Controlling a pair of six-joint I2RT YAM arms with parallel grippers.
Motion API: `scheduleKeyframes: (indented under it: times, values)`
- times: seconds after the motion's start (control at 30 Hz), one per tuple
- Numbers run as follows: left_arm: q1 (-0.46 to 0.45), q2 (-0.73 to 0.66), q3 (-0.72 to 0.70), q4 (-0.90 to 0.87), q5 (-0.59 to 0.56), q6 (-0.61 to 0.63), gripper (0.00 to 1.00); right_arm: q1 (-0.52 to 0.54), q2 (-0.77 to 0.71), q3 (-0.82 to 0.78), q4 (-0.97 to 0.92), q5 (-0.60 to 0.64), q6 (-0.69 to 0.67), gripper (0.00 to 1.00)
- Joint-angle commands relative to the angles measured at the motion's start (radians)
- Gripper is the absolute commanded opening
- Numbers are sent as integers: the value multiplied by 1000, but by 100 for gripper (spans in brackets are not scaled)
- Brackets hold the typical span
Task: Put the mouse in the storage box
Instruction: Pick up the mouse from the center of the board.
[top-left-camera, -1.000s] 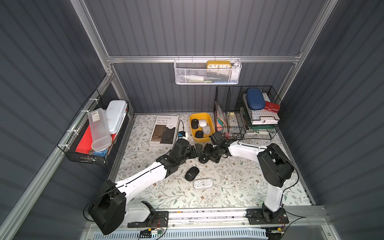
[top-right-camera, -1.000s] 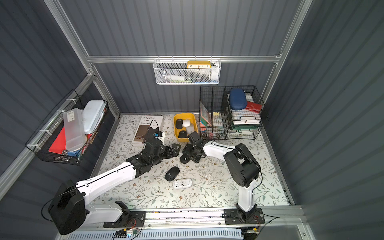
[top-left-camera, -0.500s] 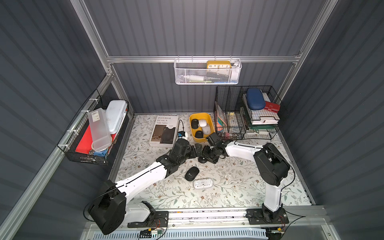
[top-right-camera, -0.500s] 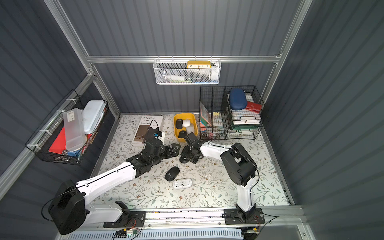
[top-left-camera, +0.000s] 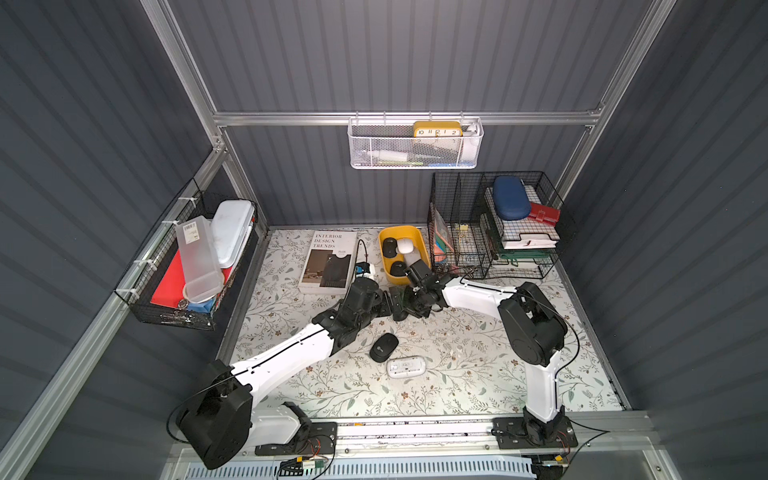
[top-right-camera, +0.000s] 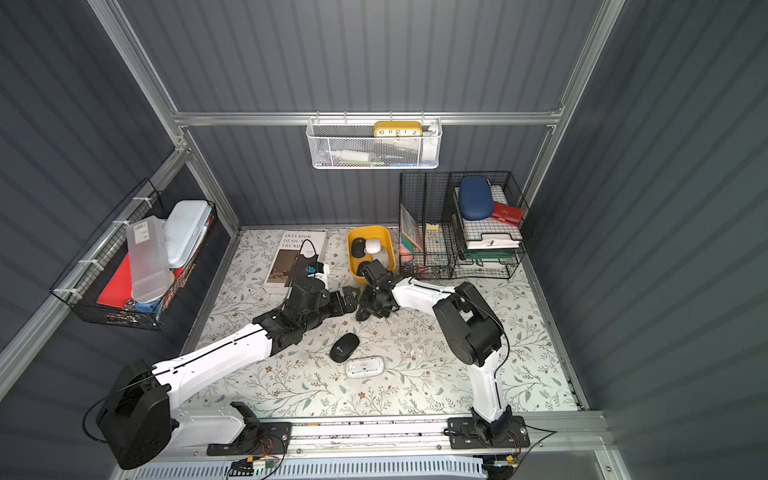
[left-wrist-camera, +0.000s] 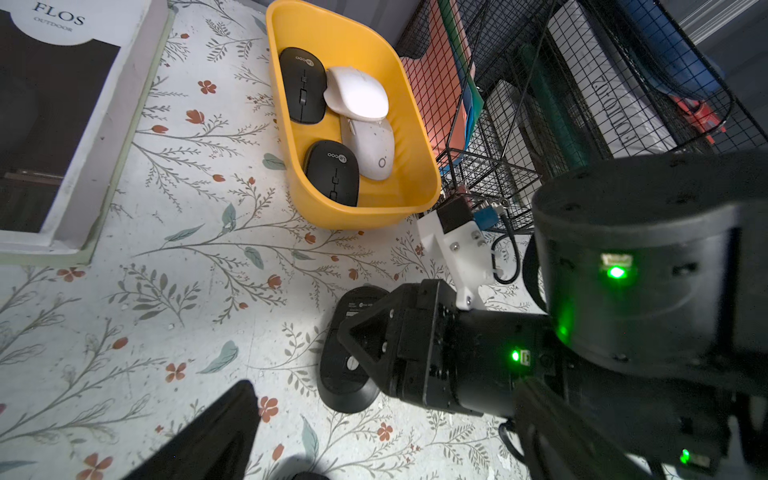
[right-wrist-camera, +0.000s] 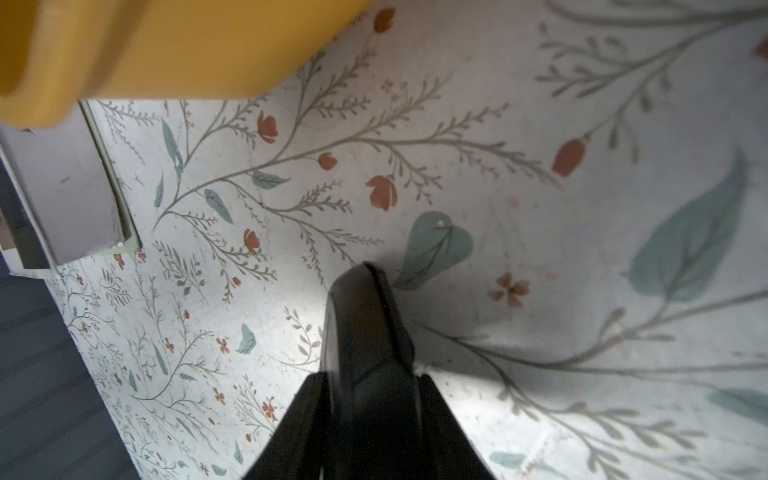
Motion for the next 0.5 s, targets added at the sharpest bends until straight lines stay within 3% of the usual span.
scheduleKeyframes:
  times: [0.0, 0.1, 0.27, 0.47]
  values:
    - [1, 3, 5, -17, -13, -8, 99, 0, -7, -30, -74, 75, -40, 28]
    - [16, 1, 3, -15, -5, -26, 99, 0, -76, -68, -49, 110, -84, 25]
    - [152, -53, -29, 35, 149, -40, 99, 0, -264, -207, 85, 132, -206, 22]
    - [177, -28, -5, 54, 199, -53, 99, 1, -464, -309, 164, 242, -418, 22]
